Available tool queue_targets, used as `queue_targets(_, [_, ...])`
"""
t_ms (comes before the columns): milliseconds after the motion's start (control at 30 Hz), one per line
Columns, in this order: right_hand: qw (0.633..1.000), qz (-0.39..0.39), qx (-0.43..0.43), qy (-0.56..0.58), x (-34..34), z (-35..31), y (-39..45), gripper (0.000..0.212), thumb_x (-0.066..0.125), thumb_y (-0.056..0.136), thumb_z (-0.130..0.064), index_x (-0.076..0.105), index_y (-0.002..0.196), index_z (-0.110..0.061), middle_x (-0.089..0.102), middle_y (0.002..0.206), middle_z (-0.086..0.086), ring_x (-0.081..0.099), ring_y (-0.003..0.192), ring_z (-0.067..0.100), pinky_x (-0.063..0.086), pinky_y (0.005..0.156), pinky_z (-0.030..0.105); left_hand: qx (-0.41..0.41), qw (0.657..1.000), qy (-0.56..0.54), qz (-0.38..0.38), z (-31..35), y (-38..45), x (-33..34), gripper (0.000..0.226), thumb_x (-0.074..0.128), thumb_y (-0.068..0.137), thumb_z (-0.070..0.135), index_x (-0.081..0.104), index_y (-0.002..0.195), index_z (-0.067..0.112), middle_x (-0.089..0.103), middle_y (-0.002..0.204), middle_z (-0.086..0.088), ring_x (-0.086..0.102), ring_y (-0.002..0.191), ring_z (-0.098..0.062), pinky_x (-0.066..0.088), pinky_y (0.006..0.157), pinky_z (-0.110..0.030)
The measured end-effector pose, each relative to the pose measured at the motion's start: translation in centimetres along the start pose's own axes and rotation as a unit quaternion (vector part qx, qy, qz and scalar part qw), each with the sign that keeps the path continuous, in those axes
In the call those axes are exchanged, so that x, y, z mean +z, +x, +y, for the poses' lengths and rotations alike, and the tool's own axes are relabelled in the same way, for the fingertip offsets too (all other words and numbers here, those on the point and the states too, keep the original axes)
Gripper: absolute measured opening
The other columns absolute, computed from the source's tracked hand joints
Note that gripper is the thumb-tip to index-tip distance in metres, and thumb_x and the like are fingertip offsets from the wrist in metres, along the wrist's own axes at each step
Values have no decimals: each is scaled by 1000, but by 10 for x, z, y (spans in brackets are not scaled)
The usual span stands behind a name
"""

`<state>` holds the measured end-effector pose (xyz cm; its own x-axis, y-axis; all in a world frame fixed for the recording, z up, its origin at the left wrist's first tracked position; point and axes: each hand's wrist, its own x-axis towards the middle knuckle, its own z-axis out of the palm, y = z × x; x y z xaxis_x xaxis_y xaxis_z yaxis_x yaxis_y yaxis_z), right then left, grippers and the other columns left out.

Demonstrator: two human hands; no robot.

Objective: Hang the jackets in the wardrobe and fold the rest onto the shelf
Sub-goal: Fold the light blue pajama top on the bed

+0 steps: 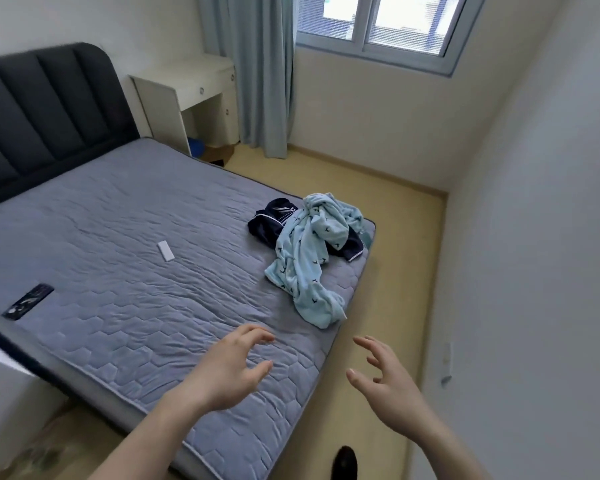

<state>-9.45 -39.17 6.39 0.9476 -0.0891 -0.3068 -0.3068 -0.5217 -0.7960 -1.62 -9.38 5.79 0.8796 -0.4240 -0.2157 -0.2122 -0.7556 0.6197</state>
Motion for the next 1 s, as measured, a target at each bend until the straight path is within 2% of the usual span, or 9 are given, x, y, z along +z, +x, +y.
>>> queue_targets(233, [997, -69, -10, -29, -84, 29, 129, 53, 69, 97, -35, 45, 143, -44, 37, 153, -20, 46, 133, 8, 44, 110, 31, -92, 996, -10, -18, 22, 106, 34, 44, 63, 93, 49, 56, 135, 39, 46, 135, 27, 52, 119, 2, 41, 102, -19])
queue_targets(333, [995, -86, 3, -45, -110, 35, 180, 54, 67, 98, -36, 45, 147, -40, 39, 151, -20, 45, 135, 8, 45, 108, 30, -122, 992, -36, -22, 31, 143, 42, 43, 63, 94, 49, 55, 135, 40, 45, 132, 28, 50, 119, 5, 39, 99, -15])
queue_targets(467, [992, -110, 1, -61, -129, 38, 248, 55, 67, 97, -36, 46, 147, -38, 41, 148, -20, 45, 130, 5, 43, 102, 26, -157, 985, -61, -44, 32, 195, 47, 47, 62, 91, 51, 55, 136, 39, 46, 134, 26, 51, 120, 2, 41, 102, -19])
queue_targets(667, [989, -127, 22, -69, -145, 42, 349, 55, 68, 96, -38, 46, 146, -38, 41, 143, -20, 47, 126, 5, 43, 99, 25, -207, 972, -87, -74, -1, 302, 52, 46, 62, 93, 48, 56, 137, 36, 46, 138, 18, 51, 123, -4, 42, 107, -24])
queue_targets(867, [987, -120, 53, -93, -161, 60, 441, 51, 66, 97, -32, 48, 145, -37, 44, 142, -19, 49, 125, 6, 44, 94, 24, -281, 940, -150, -124, -35, 428, 85, 44, 65, 93, 38, 59, 135, 26, 50, 143, 0, 60, 117, -18, 47, 93, -25])
queue_targets(1000, [982, -137, 78, -100, -164, 78, 496, 50, 64, 98, -30, 48, 144, -38, 43, 141, -19, 48, 126, 6, 44, 98, 26, -340, 914, -162, -149, -53, 485, 108, 45, 66, 91, 34, 60, 134, 21, 49, 142, -5, 58, 112, -19, 48, 85, -24])
